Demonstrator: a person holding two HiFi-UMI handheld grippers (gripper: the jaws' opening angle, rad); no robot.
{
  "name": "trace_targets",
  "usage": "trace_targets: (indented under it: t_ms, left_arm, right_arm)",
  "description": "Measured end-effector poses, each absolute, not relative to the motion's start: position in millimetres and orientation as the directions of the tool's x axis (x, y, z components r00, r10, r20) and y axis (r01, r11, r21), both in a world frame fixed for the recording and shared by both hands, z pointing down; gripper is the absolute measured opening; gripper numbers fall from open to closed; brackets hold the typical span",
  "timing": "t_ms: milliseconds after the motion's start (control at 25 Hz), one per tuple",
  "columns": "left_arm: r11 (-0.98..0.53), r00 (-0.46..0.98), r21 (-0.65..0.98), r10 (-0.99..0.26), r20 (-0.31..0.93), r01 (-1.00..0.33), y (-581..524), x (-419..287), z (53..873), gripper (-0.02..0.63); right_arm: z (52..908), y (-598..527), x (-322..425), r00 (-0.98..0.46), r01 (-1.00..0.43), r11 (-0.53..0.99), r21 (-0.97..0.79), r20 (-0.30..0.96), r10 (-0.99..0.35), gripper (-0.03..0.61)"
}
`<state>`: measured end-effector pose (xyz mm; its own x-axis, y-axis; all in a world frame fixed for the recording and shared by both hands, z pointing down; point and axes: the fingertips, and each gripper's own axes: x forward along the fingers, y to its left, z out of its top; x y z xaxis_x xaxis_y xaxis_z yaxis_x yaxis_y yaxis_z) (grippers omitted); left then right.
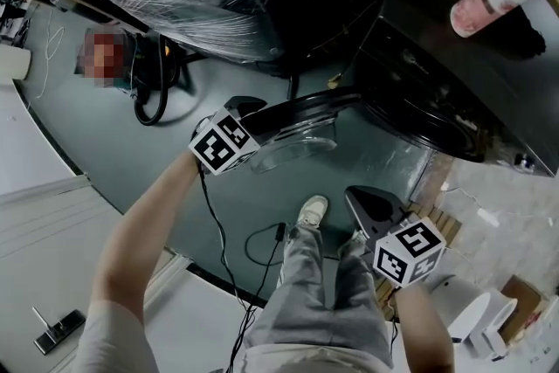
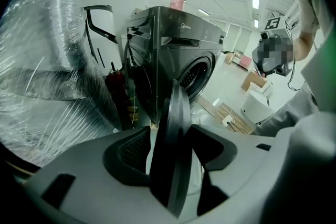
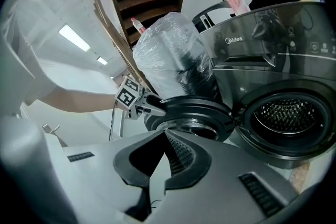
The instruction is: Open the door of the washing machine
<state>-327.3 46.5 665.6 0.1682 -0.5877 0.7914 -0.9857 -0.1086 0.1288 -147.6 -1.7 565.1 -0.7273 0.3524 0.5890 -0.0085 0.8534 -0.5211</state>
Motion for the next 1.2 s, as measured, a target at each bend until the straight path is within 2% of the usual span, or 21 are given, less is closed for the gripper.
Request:
trace_targets:
  t_ms: [440,720,880,1200]
  left_arm:
    - [-0.178,0.199,0.120,-0.541,0.817,-0.977,39,-352,668,0.273]
    - [-0.162,0.134,0.059,-0.504,0.853,-0.985,41,-355,661,0.278]
    - [-0.114,0.097,0.043,-0.533,0.841,-0.993,43,-356,643,0.276]
    - [-0.035,0.042,0.025,-0.664,0.746,-0.999,29,-336,548,0.268]
  right_arm:
    - [568,-1,-164,-0.731,-0.023,0.852,-0.523,0.590,0.343,0.023]
    - [561,-2,-173,-0.731,0.007,0.854,-0.521,0.580,0.359,0.023]
    - [546,-12,-176,-0.741,0.015,0.861,-0.509,0.572,0.351,0.023]
    - [487,-36,-171,-0.778,0.040,0.881,-0.471,0.539,0.323,0.023]
